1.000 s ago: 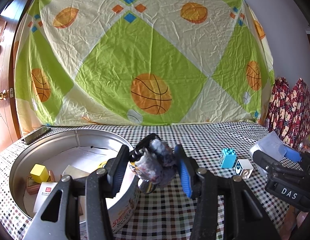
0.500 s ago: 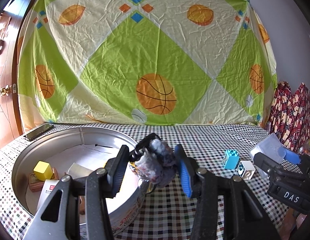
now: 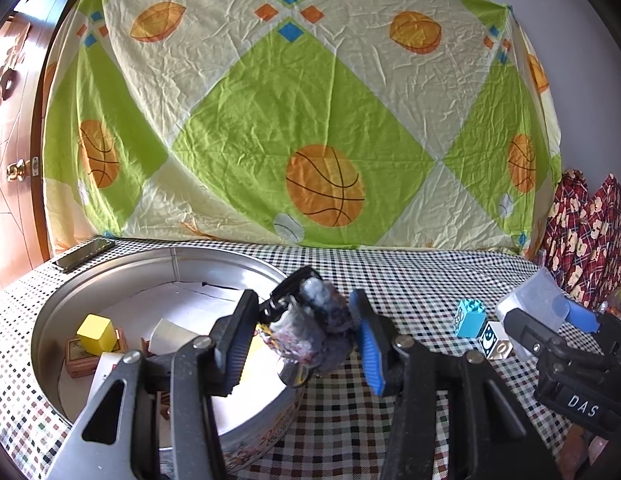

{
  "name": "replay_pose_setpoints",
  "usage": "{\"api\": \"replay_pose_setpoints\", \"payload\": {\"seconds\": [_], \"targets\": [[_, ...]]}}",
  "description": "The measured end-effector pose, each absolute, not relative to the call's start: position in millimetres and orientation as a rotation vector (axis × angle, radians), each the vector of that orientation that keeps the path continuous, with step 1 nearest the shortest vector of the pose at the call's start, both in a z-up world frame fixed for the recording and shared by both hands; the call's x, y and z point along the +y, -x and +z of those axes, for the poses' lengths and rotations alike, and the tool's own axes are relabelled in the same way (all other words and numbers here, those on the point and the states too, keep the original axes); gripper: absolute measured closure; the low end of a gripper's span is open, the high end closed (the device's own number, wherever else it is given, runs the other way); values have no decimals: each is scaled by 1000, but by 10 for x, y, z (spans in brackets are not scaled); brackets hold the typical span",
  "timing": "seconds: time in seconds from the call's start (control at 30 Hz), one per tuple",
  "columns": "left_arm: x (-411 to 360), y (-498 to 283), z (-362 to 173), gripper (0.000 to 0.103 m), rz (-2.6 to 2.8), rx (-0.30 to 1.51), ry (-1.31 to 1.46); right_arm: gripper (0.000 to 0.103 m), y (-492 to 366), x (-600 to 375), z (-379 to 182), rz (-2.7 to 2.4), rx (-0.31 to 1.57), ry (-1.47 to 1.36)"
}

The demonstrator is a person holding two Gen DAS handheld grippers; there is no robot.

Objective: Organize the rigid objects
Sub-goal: 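Lift the figure with the left tool while the right tool lifts the plastic box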

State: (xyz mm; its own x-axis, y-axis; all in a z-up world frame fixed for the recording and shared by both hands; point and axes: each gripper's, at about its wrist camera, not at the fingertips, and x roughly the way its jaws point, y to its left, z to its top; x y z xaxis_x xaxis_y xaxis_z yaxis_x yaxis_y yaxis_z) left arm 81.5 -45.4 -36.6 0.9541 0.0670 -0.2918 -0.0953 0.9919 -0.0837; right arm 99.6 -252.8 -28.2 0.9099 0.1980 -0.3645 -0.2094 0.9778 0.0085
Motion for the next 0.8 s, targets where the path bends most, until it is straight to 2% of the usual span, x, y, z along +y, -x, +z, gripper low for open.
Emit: {"api": "replay_pose_setpoints", "payload": {"seconds": [0.8], "targets": [[-254, -657, -339, 57, 104, 266, 122, 17, -935, -2259, -268, 297, 357, 50]]}}
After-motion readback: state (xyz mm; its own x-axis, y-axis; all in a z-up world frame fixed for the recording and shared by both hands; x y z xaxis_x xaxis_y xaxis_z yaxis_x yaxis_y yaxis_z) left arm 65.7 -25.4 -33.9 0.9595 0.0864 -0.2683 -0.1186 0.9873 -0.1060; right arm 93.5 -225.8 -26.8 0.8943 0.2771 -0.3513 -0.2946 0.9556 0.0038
